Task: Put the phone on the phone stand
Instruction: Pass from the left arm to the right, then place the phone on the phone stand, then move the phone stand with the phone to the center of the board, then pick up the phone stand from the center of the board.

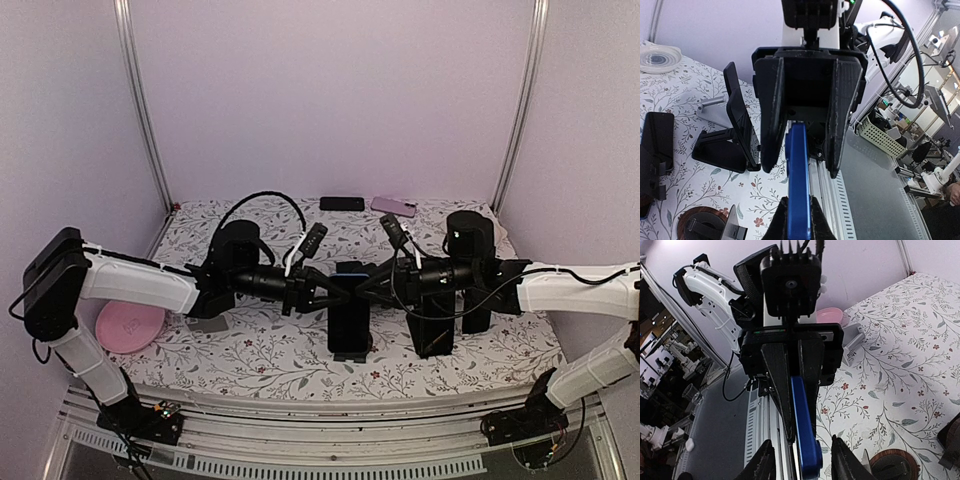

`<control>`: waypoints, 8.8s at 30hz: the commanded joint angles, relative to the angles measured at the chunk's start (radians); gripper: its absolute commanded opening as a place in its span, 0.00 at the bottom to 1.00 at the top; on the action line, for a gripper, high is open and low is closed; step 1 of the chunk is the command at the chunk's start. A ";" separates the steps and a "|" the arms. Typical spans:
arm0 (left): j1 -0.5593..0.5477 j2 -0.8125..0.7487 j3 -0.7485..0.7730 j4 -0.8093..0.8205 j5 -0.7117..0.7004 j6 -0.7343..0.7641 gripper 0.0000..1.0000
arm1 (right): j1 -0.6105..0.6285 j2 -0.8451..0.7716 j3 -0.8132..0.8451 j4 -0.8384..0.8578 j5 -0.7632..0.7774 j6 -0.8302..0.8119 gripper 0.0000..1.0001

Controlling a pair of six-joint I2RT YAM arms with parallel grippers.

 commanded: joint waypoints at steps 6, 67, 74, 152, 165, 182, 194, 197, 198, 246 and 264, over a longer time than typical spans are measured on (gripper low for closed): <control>-0.013 0.041 0.057 0.065 0.040 -0.007 0.00 | 0.000 0.036 0.031 0.027 -0.056 -0.015 0.25; 0.064 -0.056 -0.083 0.025 -0.248 -0.024 0.72 | -0.003 0.221 -0.122 0.326 0.127 -0.321 0.02; 0.065 -0.059 -0.084 0.023 -0.240 -0.021 0.72 | -0.003 0.240 -0.125 0.337 0.144 -0.323 0.02; 0.042 0.276 0.057 -0.209 -0.421 -0.204 0.25 | -0.005 -0.076 0.100 -0.215 0.580 -0.090 0.99; 0.007 0.276 -0.003 -0.211 -0.454 -0.272 0.10 | -0.005 -0.093 0.099 -0.249 0.598 -0.082 0.99; -0.059 0.274 -0.052 -0.241 -0.481 -0.293 0.00 | -0.005 -0.128 0.095 -0.284 0.627 -0.071 0.99; -0.103 0.312 -0.011 -0.245 -0.478 -0.299 0.00 | -0.006 -0.154 0.094 -0.312 0.649 -0.071 0.99; -0.112 0.322 -0.001 -0.244 -0.478 -0.303 0.00 | -0.005 -0.156 0.094 -0.318 0.652 -0.071 0.99; -0.117 0.323 0.002 -0.244 -0.478 -0.304 0.00 | -0.005 -0.157 0.094 -0.319 0.654 -0.072 0.99; -0.069 -0.006 -0.047 -0.504 -0.737 -0.205 0.00 | -0.005 -0.146 0.137 -0.348 0.685 -0.051 0.99; 0.113 -0.539 -0.307 -0.766 -1.182 -0.347 0.19 | -0.005 -0.143 0.127 -0.327 0.645 -0.028 0.99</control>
